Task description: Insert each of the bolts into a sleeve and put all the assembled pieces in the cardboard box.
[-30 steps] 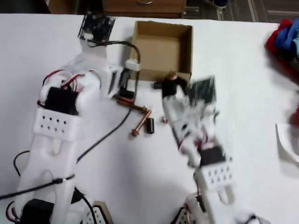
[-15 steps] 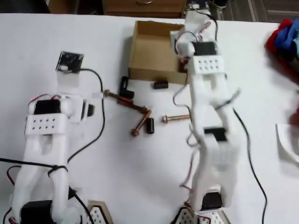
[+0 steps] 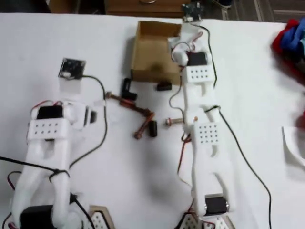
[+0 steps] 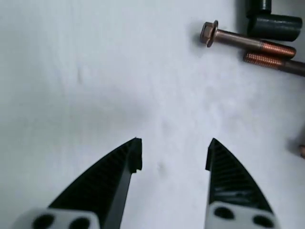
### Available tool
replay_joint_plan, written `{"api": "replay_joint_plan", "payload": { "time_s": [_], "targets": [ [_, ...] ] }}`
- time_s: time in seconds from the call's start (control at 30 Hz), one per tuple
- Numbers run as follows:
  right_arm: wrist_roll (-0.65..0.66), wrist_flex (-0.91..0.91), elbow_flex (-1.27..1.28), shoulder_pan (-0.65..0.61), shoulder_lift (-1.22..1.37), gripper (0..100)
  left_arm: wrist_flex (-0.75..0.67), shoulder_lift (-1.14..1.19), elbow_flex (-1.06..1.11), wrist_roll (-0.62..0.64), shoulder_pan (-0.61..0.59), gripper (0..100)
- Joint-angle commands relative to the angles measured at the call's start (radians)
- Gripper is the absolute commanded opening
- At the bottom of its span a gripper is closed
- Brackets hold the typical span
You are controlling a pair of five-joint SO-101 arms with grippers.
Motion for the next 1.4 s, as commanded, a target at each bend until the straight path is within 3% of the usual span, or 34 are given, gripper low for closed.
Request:
{"api": "replay_joint_plan", "payload": {
  "time_s": [0.0, 0.43, 0.6, 0.93, 1.1, 1.37],
  "targets": [
    [-0.058, 0.015, -0.034, 0.021, -0.021, 1.9, -0.028, 0.0, -0.004, 0.066, -0.012, 23],
    [-0.063, 0.036, 0.032, 0.021, -0.027, 2.3, -0.028, 0.0, -0.004, 0.081, -0.012, 23],
    [-0.009, 0.036, 0.069, 0.021, -0.028, 11.7, -0.026, 0.0, -0.004, 0.081, -0.012, 23],
    [-0.006, 0.038, 0.017, 0.028, -0.102, 8.2, -0.026, 0.0, -0.004, 0.081, -0.012, 23],
    [-0.006, 0.038, 0.026, 0.088, -0.128, 1.5, -0.026, 0.0, -0.004, 0.081, -0.012, 23],
    [-0.005, 0.036, 0.026, 0.197, -0.054, 1.9, -0.026, 0.0, -0.004, 0.083, -0.012, 23]
  ]
}}
